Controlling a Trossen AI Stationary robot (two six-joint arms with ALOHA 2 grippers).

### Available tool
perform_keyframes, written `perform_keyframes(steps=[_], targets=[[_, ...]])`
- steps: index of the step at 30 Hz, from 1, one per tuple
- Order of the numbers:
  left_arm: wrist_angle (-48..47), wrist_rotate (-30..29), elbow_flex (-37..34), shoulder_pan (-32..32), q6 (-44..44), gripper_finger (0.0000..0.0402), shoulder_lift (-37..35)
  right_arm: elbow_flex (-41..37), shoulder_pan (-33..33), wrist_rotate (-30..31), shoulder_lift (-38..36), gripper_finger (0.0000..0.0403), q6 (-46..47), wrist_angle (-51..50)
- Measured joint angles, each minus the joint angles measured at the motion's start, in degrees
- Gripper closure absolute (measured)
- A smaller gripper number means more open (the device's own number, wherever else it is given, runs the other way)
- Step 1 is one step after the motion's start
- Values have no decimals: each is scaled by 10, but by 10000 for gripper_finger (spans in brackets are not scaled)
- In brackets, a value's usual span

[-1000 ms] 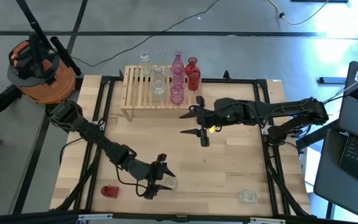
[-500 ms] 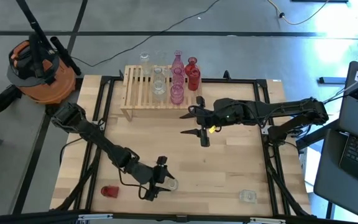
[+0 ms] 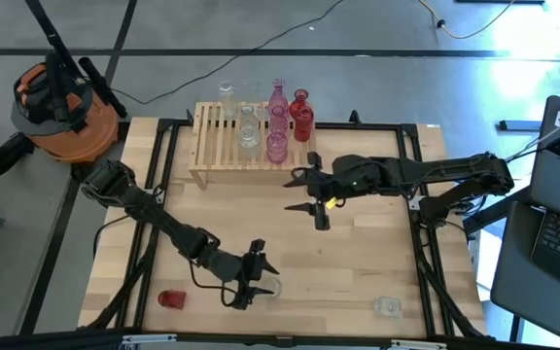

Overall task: Sort vases onto shelf
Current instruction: Put the transparent vase on the shelf aligned with the other transparent vase on the left

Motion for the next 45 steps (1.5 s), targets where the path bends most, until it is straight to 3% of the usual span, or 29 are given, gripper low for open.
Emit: perform_keyframes(steps=[20,34,45], targets=[[40,37,0,8,-4,164,27,0,0,0,0,192,0,-43],[31,44,0,7,-7,249,27,0,0,5,0,192,0,-48],[20,10,0,7,-3,252,14,0,0,6,0,192,0,-48]])
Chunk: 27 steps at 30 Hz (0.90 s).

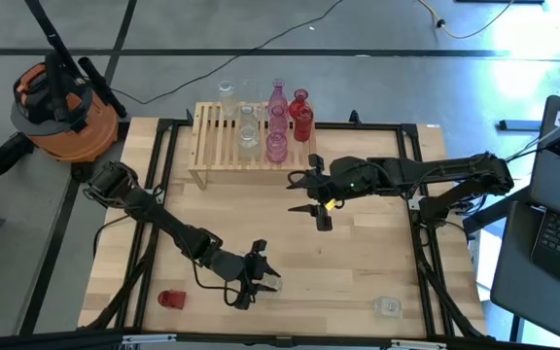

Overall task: Sort vases onto shelf
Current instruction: Put the transparent vase on the shelf aligned with the other transparent vase on the left

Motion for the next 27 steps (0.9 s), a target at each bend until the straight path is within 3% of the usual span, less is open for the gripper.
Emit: perform_keyframes(steps=[6,12,20,24,27], targets=[[-35,-69,0,0,-25,252,-86,0,0,0,0,192,0,2],[-183,-231,0,6,-13,252,-233,0,0,9,0,192,-20,37],[-209,-433,0,48,33,252,-419,0,-1,39,0,192,-41,68],[-223,-451,5,96,46,252,-484,0,-1,45,0,192,-41,68],[-291,-452,47,133,60,252,-506,0,-1,46,0,192,-41,67]])
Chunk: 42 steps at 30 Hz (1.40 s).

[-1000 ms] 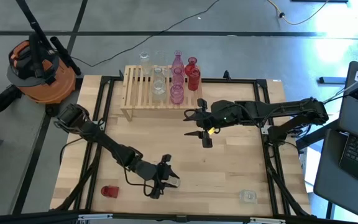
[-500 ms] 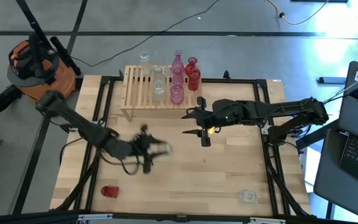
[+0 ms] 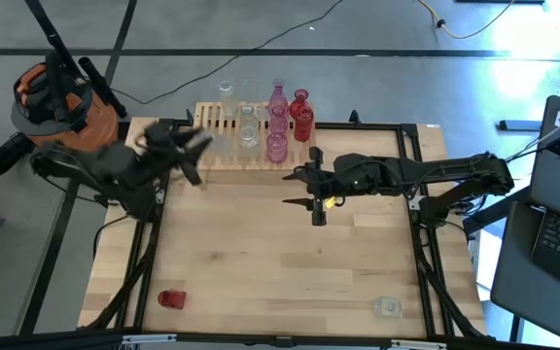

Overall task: Sort vases onto shelf
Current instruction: Put the transparent vase on the shelf aligned with the other transparent vase on the left

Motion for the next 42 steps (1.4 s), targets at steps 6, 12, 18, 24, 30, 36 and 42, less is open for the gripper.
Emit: perform_keyframes(steps=[6,12,18,24,30,36,42], targets=[[-160,82,108,151,1,252,20,0,-19,30,0,192,-1,1],[-205,355,120,359,-29,252,71,0,-60,29,0,192,5,31],[-200,414,122,469,40,252,117,0,-89,6,0,192,10,63],[-203,561,121,550,60,252,168,0,-95,10,0,192,11,63],[-189,577,95,579,65,252,190,0,-95,19,0,192,11,58],[-166,630,66,598,48,252,188,0,-95,26,0,192,11,54],[-162,643,60,598,45,222,188,0,-95,40,0,192,11,55]])
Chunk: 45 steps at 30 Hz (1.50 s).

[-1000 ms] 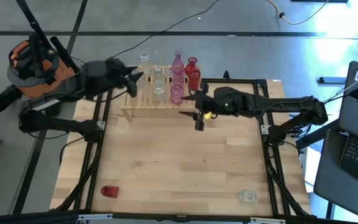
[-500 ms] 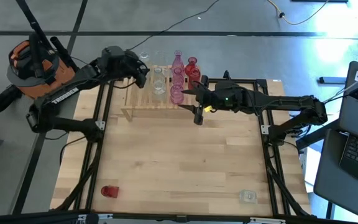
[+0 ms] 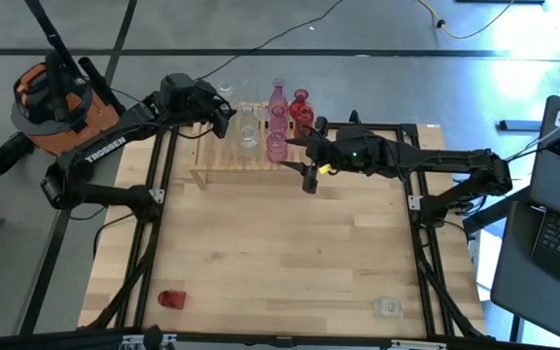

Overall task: Sort vases onto shelf
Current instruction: Put the transparent vase on the shelf aligned with the other transparent vase on the left, then put the transparent vase on the shelf aligned with the other transparent vases on the left

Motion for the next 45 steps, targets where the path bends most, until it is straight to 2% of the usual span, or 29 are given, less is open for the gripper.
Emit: perform_keyframes(steps=[14,19,32,38,45], targets=[[3,1,-2,0,-3,215,-20,0,-6,-6,0,192,-2,0],[7,-16,-2,0,-2,214,-34,0,-6,-6,0,192,-2,1],[58,-31,-2,0,1,214,-86,0,-6,-6,0,192,-2,11],[119,-27,-2,0,-63,214,-127,0,-6,-6,0,192,-4,38],[116,-27,-2,0,-77,214,-154,0,-6,-10,0,192,-6,45]])
